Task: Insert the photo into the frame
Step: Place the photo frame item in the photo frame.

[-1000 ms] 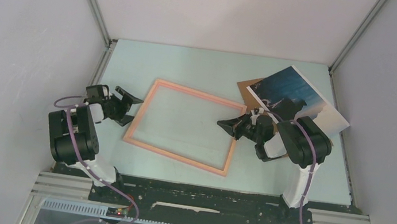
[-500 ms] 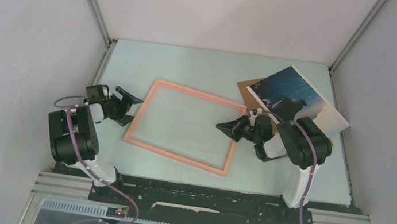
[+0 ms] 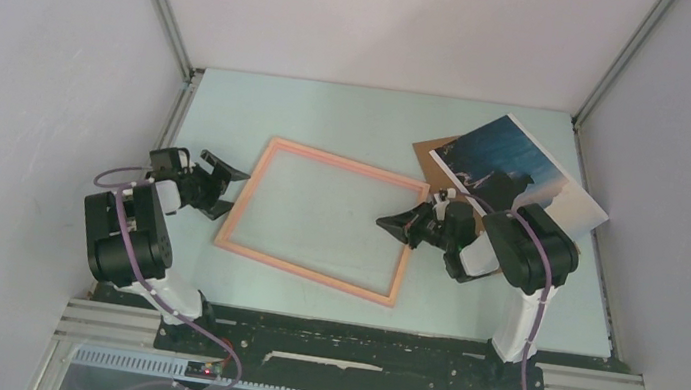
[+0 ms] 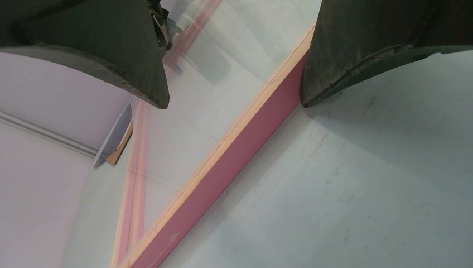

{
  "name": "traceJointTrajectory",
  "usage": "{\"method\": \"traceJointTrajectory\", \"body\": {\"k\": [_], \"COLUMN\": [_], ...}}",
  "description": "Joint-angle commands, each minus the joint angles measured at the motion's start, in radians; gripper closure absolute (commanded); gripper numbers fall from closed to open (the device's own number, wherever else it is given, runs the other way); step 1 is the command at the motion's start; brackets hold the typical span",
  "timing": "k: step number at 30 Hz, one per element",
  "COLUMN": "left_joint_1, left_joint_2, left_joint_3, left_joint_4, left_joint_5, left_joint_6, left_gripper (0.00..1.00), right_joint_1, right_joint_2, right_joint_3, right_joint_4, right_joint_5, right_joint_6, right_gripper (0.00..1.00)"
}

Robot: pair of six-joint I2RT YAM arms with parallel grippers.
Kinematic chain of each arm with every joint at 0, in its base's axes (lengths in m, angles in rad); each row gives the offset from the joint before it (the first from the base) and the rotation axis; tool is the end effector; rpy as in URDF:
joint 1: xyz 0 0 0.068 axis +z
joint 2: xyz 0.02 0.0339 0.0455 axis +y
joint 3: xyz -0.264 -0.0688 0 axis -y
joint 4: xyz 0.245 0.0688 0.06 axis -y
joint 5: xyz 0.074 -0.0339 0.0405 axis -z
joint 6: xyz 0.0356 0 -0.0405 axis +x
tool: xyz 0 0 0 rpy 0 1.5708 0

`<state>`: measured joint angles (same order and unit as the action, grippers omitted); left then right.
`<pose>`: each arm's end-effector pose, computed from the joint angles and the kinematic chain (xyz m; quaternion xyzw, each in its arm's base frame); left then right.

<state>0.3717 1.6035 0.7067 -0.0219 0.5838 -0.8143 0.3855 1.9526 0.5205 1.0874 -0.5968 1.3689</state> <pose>0.2786 0.0875 0.1410 -0.4306 0.8039 -0.3333 0.2394 0.2788 0.1347 0.0892 0.2200 0.7690 0.5766 0.1667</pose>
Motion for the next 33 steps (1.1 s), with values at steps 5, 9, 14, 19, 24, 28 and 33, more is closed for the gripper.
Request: {"method": "traceJointTrajectory", "body": {"k": [5, 9, 14, 19, 24, 28, 33], "left_joint_1": [-0.001, -0.002, -0.002, -0.002, -0.002, -0.001, -0.002], "left_joint_2": [0.012, 0.013, 0.012, 0.012, 0.013, 0.013, 0.013], "left_joint_3": [-0.027, -0.027, -0.027, -0.027, -0.029, -0.029, -0.03], "left_joint_4": [-0.014, -0.013, -0.014, -0.013, -0.012, -0.012, -0.009], "left_joint_5": [0.036, 0.037, 0.037, 0.036, 0.037, 0.036, 0.037], "left_joint_6": [-0.019, -0.019, -0.019, -0.02, -0.02, -0.02, -0.022], "left_gripper": [0.03, 0.03, 0.02, 0.03, 0.02, 0.03, 0.03], "right_joint_1": [0.005, 0.004, 0.002, 0.009, 0.028, 0.037, 0.038], "right_joint_2": [-0.031, -0.019, -0.01, -0.001, -0.009, -0.022, -0.019], "right_joint_3": [-0.024, -0.025, -0.022, -0.024, -0.032, -0.055, -0.062], "right_joint_4": [0.031, 0.047, 0.056, 0.059, 0.051, 0.056, 0.065], "right_joint_5": [-0.021, -0.023, -0.009, -0.001, 0.018, 0.033, 0.038], "right_joint_6": [-0.034, -0.028, -0.031, -0.039, -0.049, -0.051, -0.052], "right_gripper": [1.0, 1.0, 1.0, 1.0, 1.0, 1.0, 1.0]}}
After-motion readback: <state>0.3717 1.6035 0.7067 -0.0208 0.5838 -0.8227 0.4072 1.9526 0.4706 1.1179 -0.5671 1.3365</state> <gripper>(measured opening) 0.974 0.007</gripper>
